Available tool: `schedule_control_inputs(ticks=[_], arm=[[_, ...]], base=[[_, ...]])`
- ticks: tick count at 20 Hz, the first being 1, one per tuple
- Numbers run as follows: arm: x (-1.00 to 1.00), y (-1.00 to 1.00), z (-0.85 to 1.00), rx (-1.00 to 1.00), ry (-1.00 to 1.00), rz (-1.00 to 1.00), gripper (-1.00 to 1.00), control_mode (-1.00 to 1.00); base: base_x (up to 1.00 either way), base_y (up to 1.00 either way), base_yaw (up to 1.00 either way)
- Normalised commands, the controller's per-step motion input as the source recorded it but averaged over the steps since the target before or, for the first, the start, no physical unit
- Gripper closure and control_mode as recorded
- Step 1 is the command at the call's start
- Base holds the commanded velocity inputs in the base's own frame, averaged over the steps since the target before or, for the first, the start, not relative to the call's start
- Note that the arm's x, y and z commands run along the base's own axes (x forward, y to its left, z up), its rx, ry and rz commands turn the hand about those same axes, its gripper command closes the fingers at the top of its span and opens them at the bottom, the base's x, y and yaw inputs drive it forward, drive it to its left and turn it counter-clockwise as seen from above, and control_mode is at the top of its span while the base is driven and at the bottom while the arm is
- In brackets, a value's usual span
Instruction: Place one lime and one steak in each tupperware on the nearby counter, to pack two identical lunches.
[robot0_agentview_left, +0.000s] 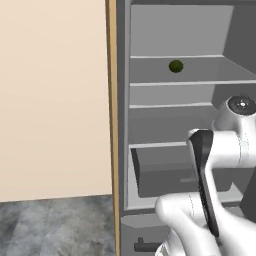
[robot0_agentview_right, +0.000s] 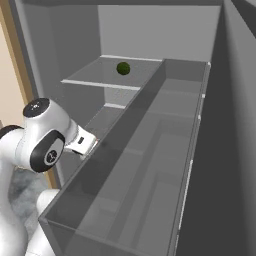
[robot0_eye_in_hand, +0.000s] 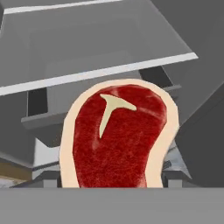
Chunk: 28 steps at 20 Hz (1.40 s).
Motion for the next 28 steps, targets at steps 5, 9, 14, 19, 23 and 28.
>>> schedule_control_inputs(ticks=[5,9,14,19,23,28], arm=[[-0.30,0.08,-0.31,0.00,0.03,0.00,1.00,1.00],[0.00,0.00,0.00,0.00,0.00,0.00,1.00,1.00],[0.00,0.00,0.00,0.00,0.00,0.00,1.00,1.00],[0.00,0.00,0.00,0.00,0.00,0.00,1.00,1.00],[0.00,0.00,0.00,0.00,0.00,0.00,1.00,1.00],[0.00,0.00,0.00,0.00,0.00,0.00,1.00,1.00]], base=[[-0.38,0.11,-0.01],[-1.00,0.39,-0.12],[-0.99,0.30,-0.36],[-1.00,0.27,-0.49],[-1.00,0.58,-0.53],[-1.00,0.93,-0.56]])
